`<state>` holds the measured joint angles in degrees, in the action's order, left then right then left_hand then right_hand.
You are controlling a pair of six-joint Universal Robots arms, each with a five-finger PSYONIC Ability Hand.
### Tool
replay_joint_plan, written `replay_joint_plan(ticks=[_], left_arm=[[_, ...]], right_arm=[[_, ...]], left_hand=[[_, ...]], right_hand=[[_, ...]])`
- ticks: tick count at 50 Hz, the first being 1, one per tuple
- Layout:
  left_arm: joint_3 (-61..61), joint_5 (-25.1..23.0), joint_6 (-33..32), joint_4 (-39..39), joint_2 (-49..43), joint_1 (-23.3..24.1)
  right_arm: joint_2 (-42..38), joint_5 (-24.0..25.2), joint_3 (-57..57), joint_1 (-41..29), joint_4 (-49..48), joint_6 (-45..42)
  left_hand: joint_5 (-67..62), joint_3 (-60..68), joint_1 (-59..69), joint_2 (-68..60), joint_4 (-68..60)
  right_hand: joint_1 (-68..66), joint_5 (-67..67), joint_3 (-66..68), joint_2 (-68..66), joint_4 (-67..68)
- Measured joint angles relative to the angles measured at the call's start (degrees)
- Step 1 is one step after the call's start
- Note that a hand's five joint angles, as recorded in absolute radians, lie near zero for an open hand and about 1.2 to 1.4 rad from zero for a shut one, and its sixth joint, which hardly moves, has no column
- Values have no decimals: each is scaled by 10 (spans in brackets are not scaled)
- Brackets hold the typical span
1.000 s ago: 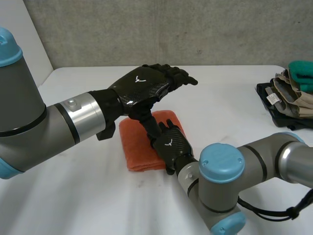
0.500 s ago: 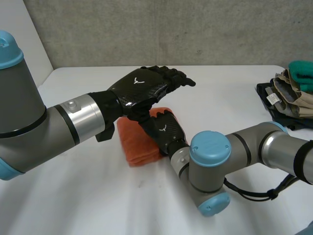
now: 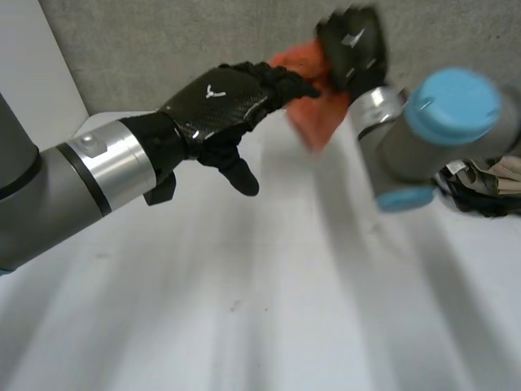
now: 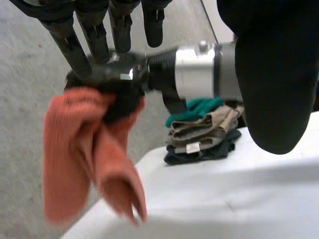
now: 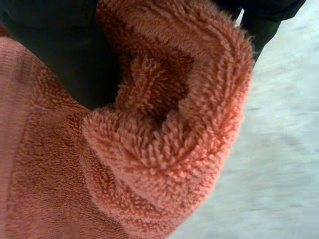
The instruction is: Fold the laundry.
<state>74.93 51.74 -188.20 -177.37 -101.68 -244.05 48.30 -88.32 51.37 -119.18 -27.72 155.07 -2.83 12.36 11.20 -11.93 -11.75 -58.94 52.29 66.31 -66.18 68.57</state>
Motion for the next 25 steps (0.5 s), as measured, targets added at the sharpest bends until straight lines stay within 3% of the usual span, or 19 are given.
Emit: replay_joint_plan(ticks=[9, 14, 20, 25], left_arm=[[-4, 1, 3, -10, 18, 1], [1, 1, 11, -11, 19, 4], [12, 1, 16, -11, 16, 6], [22, 1, 17, -13, 14, 6]], right_arm=[[59, 33, -30, 165, -8, 49], [50, 127, -33, 288, -10, 93], [-33, 260, -28, 416, -10, 122], [-110, 337, -14, 476, -10, 115]], left_hand=[[0, 0, 0, 0, 0], [0, 0, 0, 0, 0], [0, 0, 0, 0, 0], [0, 0, 0, 0, 0]], right_hand=[[0, 7, 0, 0, 0], [0, 11, 0, 0, 1], [0, 12, 3, 0, 2], [0, 17, 3, 0, 2]])
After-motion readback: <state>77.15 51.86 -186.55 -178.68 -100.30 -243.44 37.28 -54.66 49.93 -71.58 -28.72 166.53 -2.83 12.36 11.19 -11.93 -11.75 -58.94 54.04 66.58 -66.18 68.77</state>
